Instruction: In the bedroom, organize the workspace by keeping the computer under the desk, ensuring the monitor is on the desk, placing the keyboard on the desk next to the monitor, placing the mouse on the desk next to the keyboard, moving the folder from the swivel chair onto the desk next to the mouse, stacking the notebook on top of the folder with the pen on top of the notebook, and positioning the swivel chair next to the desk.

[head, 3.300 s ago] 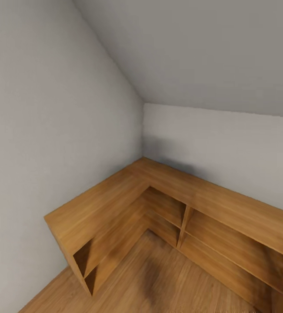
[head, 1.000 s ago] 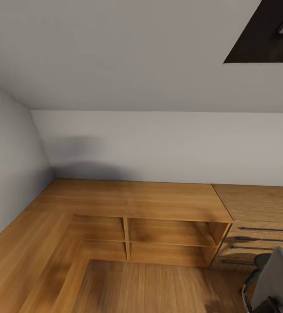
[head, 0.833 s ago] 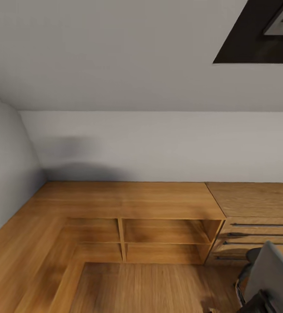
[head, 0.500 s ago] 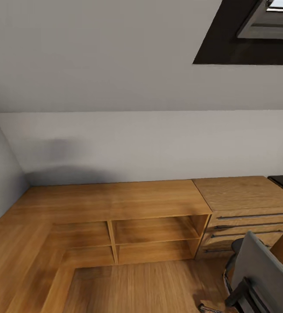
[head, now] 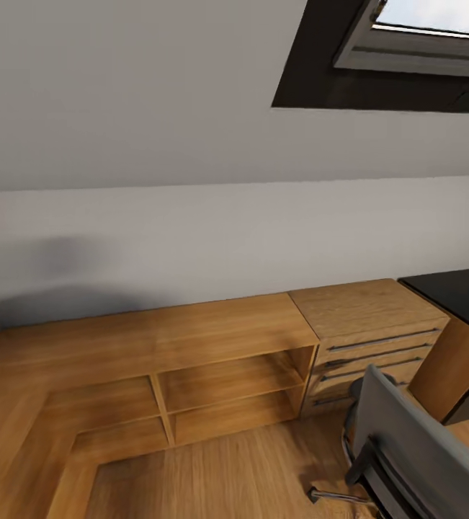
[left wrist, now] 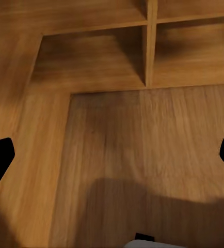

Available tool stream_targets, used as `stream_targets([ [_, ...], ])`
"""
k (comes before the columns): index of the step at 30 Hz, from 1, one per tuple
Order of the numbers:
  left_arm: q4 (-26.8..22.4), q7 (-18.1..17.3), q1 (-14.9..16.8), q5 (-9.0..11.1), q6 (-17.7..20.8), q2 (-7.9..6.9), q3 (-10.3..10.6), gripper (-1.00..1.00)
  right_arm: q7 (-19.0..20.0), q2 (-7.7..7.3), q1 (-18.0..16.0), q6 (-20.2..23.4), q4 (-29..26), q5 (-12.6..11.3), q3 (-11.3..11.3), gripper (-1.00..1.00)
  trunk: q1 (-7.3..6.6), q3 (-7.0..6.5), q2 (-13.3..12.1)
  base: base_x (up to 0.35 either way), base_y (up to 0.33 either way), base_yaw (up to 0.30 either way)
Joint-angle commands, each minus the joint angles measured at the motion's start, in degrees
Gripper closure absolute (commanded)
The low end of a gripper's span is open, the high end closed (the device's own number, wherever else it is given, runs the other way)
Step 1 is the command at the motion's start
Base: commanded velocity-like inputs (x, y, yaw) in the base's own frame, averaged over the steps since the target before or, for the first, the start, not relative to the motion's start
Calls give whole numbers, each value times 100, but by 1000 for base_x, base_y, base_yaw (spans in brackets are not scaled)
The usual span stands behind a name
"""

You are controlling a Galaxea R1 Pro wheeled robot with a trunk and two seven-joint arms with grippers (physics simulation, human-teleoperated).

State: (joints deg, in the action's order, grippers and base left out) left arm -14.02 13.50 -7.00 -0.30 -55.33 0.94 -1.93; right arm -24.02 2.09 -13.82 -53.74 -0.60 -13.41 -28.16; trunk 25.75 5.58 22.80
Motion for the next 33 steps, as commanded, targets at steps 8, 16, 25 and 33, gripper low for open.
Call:
stream_targets([
  [8, -13, -5, -3, -5, -5, 3, -20, -100, -16, 2, -7, -14, 7, -39, -50, -100, 4, 11, 12, 0, 116, -287],
  [16, -13, -5, -3, -5, -5, 3, -19, -100, -16, 2, -7, -14, 7, -37, -50, -100, 4, 11, 12, 0, 257, -287],
  [25, -13, -5, -3, -5, -5, 3, -25, -100, -23, 2, -7, -12, 5, -38, -50, -100, 4, 11, 12, 0, 31, -288],
  [33, -13, -9, -3, -7, -5, 6, -27, -100, -24, 11, -7, -5, 5, -38, -50, -100, 4, 11, 12, -1, 1, -279],
])
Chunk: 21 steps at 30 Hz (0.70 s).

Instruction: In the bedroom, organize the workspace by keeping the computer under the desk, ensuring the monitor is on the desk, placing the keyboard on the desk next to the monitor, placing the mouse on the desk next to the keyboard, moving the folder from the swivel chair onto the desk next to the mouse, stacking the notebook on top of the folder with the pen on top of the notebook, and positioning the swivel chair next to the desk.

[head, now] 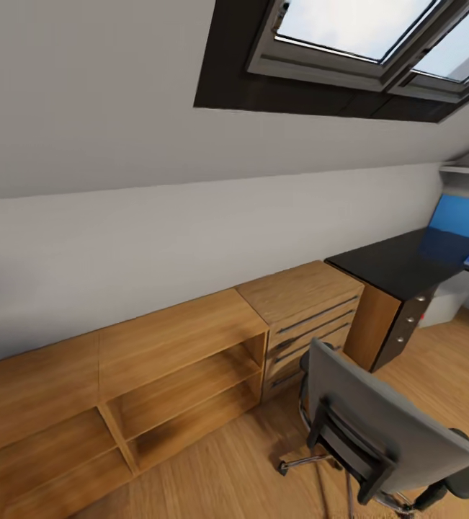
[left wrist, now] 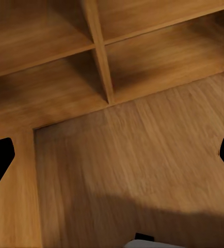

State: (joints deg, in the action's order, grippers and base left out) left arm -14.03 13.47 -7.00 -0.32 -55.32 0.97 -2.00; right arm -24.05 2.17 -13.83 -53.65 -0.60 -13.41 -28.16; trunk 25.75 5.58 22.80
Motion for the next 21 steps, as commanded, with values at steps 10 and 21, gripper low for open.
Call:
stream_targets([
  [10, -12, -4, -3, -10, -5, 0, -17, -100, -21, 3, -5, -14, 7, -39, -50, -100, 4, 11, 12, -153, 137, -277],
  [21, -12, -5, -3, -6, -5, 0, -15, -100, -21, 1, -5, -14, 4, -39, -50, -100, 4, 11, 12, -121, 121, -278],
])
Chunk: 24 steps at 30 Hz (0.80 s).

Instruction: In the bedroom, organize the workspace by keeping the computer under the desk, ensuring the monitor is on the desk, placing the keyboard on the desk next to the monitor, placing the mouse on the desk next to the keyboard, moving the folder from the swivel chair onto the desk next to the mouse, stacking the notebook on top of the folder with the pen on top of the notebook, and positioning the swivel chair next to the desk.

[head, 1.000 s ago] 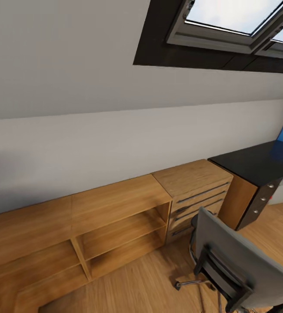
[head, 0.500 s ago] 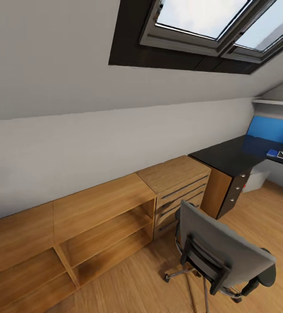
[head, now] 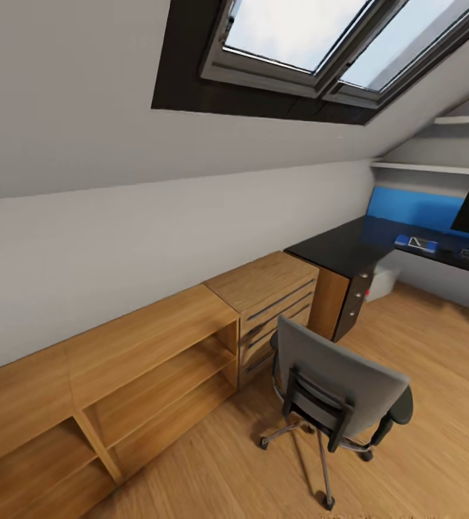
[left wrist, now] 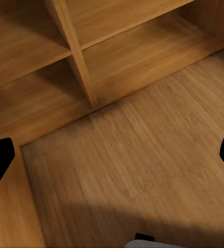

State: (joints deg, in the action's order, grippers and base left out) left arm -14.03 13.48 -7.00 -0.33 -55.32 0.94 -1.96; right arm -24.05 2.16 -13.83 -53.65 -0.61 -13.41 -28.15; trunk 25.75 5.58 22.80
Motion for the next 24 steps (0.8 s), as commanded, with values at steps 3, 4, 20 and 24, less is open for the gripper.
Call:
stream_targets([
  [3, -12, -4, -3, -6, -5, 3, -20, -100, -21, -2, -5, -14, 6, -38, -50, -100, 4, 11, 11, -4, 4, -278],
  [4, -12, -4, -3, -6, -5, 3, -19, -100, -21, -3, -5, -14, 7, -38, -50, -100, 4, 11, 11, -2, 2, -278],
  [20, -12, 3, -3, -2, -2, -2, -15, -100, -20, 4, -5, -14, 8, -38, -50, -100, 4, 11, 11, 51, 15, -277],
  [24, -20, 5, -3, 0, 3, -6, -15, -100, -17, 2, -5, -14, 8, -38, -50, -100, 4, 11, 11, 293, 69, -278],
])
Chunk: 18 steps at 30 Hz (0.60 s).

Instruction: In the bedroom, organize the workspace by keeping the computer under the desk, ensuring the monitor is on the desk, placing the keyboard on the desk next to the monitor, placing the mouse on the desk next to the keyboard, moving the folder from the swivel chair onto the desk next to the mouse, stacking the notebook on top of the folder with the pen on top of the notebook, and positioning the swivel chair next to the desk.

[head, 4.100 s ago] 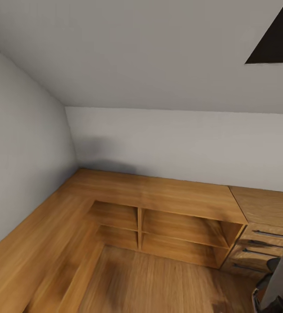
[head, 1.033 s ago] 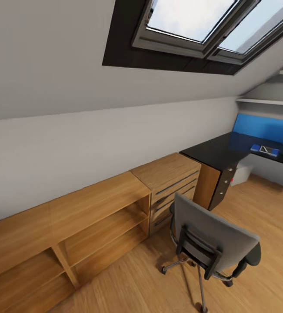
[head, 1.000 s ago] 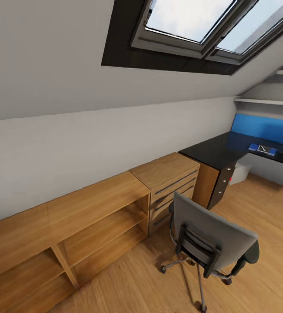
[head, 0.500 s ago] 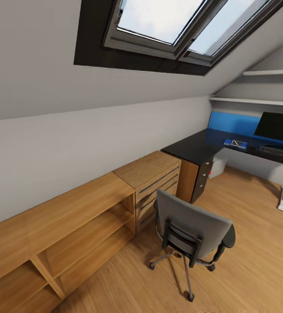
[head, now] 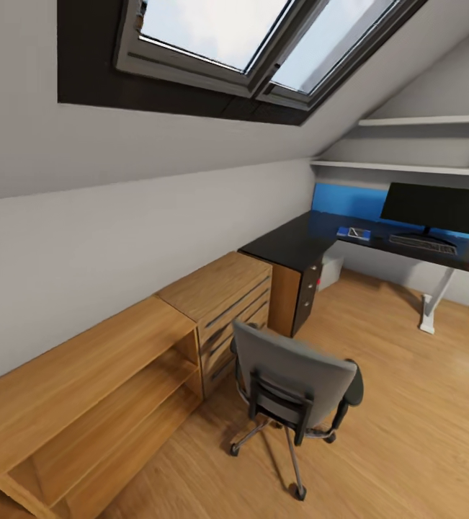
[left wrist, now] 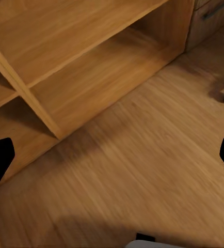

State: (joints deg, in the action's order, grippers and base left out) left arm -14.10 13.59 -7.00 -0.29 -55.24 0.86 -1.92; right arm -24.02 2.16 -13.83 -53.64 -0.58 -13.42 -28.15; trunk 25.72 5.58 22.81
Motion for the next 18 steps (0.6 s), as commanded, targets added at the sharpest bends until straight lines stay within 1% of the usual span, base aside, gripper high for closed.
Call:
stream_targets([
  [1, -13, -6, -3, -2, -4, 2, -19, -100, -22, 3, -6, -14, 6, -38, -50, -100, 7, 11, 11, 315, 31, -278],
  [9, -8, -10, -3, 2, -4, 2, -19, -100, -17, 3, -6, -14, 6, -38, -50, -100, 7, 11, 11, 313, 9, -278],
  [12, -5, -12, -3, 2, -11, 2, -19, -100, -17, -2, -6, -14, 6, -38, -50, -100, 7, 7, 11, 117, 1, -278],
  [18, -5, -7, -3, 2, -12, 2, -19, -100, -22, -5, -6, -14, 6, -38, -50, -100, 7, -5, 11, 23, 0, -277],
])
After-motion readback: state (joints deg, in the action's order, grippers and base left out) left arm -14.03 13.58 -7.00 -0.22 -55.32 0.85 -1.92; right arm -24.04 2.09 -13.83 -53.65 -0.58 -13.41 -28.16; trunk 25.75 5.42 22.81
